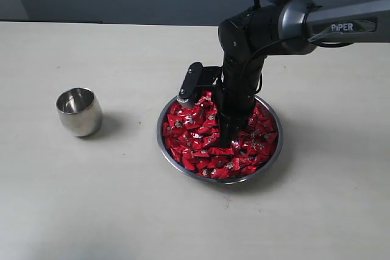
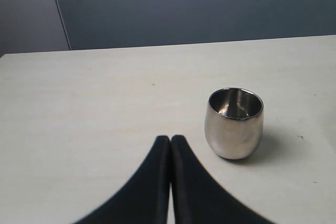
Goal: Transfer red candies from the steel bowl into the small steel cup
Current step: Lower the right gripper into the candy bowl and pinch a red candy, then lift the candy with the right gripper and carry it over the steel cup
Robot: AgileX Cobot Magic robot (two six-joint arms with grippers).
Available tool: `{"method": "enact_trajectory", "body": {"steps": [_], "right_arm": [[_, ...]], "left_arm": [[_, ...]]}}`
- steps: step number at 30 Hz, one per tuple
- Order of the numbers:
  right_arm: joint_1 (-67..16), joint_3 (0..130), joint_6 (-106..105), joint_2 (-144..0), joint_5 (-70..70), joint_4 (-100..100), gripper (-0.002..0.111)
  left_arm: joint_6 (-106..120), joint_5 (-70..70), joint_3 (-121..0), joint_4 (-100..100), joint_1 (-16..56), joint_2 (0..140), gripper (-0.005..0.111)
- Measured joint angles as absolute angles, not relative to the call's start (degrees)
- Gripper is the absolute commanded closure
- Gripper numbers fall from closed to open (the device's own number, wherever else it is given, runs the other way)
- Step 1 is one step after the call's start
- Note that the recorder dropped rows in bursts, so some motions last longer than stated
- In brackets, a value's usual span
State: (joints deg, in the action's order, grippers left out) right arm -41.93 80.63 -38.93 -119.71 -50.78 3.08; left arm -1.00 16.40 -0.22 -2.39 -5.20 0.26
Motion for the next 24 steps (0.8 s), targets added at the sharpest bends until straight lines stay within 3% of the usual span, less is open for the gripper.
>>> {"method": "enact_trajectory", "body": {"steps": [20,24], "right_arm": [[-41.93,80.63,-37.9,-121.41,-50.78,2.28,0.075],[-41.93,80.63,-37.88,-121.41,-50.78,2.28,0.093]], "left_arm": [[-1.0,16.4,-0.22,-2.39,-5.2,0.26,0.106],[-1.0,16.4,-0.22,-2.39,-5.2,0.26,0.106]]}}
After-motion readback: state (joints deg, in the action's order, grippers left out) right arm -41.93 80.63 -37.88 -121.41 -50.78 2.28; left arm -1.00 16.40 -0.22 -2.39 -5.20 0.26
